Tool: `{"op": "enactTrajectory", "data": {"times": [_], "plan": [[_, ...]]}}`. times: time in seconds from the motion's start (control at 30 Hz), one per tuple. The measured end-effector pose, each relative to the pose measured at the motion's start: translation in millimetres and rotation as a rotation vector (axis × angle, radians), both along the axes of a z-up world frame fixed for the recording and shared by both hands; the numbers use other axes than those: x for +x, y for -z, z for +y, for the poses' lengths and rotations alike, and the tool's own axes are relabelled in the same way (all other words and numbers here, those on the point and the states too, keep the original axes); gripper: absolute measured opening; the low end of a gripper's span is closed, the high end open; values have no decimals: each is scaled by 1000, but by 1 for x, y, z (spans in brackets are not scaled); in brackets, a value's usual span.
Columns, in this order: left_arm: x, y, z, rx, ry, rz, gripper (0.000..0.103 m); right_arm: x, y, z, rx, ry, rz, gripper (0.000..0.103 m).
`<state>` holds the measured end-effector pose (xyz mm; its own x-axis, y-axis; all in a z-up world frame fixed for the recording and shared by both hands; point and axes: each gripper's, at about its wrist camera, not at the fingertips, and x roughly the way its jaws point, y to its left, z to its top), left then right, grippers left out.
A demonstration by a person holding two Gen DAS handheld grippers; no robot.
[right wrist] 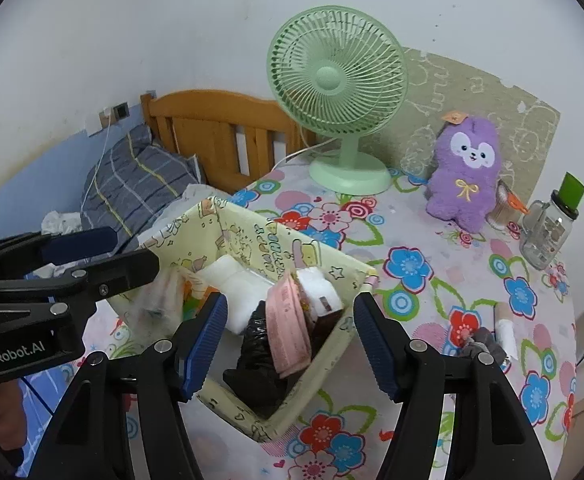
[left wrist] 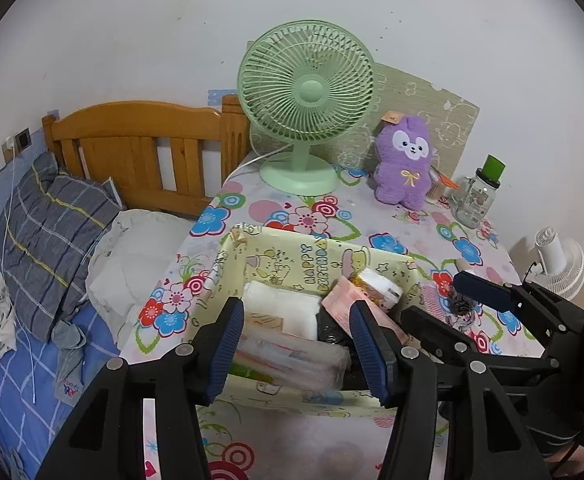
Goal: Organize soft objects
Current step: 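Open both tools to drop the clear bag and pink slip into the box, then grasp the grey knit cloth bundle with the left tool while the right moves toward the white roll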
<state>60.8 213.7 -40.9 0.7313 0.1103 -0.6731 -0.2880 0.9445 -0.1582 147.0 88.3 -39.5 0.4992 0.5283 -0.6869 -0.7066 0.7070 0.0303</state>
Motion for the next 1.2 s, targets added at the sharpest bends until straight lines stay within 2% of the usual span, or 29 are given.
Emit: {"op": "enactTrajectory", "data": {"times": [0.6, 0.87, 1.2], "plan": [[15, -9, -54, 28, 65, -9, 60, 10, -9, -73, 56, 98, 1, 69], [41, -4, -94, 39, 125, 10, 60, 24, -3, -113, 72, 163, 16, 70], [79, 13, -144, 44, 194, 52, 60, 53, 22, -175, 90, 267, 65, 70]]}}
